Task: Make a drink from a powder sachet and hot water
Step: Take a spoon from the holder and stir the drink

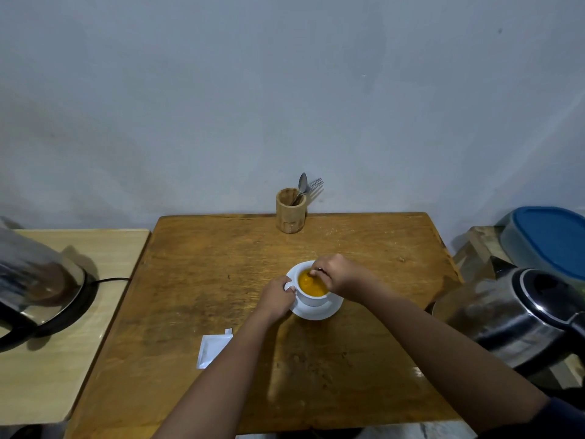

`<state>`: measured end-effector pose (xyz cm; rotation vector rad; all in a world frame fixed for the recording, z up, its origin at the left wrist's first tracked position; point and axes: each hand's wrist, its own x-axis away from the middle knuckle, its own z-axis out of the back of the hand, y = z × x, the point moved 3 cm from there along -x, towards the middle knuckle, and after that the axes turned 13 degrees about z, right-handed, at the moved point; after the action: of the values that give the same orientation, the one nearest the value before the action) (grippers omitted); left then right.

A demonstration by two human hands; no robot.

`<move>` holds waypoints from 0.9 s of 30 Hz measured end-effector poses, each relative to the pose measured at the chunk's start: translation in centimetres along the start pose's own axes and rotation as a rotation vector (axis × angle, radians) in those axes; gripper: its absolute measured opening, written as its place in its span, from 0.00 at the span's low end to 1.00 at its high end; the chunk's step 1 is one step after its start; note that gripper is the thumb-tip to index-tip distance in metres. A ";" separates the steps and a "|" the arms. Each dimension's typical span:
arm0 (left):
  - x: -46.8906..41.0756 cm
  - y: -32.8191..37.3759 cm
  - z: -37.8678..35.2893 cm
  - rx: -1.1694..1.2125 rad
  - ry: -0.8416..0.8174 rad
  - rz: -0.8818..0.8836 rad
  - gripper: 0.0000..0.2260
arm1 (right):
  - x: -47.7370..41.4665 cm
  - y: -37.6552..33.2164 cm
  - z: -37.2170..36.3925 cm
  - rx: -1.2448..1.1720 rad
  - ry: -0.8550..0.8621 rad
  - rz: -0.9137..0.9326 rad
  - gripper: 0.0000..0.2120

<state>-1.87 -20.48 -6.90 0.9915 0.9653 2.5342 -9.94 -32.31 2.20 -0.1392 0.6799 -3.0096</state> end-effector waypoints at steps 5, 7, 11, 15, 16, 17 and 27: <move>0.0 0.0 0.0 0.001 0.004 0.000 0.11 | 0.3 -0.5 0.2 0.046 -0.031 -0.035 0.13; 0.0 0.0 0.0 0.001 -0.002 0.002 0.11 | 0.1 -0.8 0.3 0.029 -0.028 -0.060 0.13; -0.1 0.0 0.0 -0.013 0.003 0.004 0.10 | -0.4 -0.8 0.5 -0.123 0.083 -0.183 0.12; -0.1 0.0 -0.1 -0.010 0.007 -0.002 0.09 | -0.7 -0.1 0.0 -0.326 0.246 -0.306 0.11; -0.1 0.0 -0.1 -0.001 0.005 -0.002 0.09 | -0.7 0.1 -0.2 -0.348 0.287 -0.323 0.11; -0.1 0.0 -0.1 0.005 0.004 -0.001 0.10 | -0.6 0.4 -0.3 -0.364 0.324 -0.338 0.11; 0.2 0.2 -0.1 0.004 0.009 0.011 0.12 | 0.6 1.3 -0.6 -0.252 0.311 -0.250 0.11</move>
<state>-2.05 -20.57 -6.75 0.9901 0.9708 2.5484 -10.58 -33.28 1.19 0.2600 1.1503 -3.2012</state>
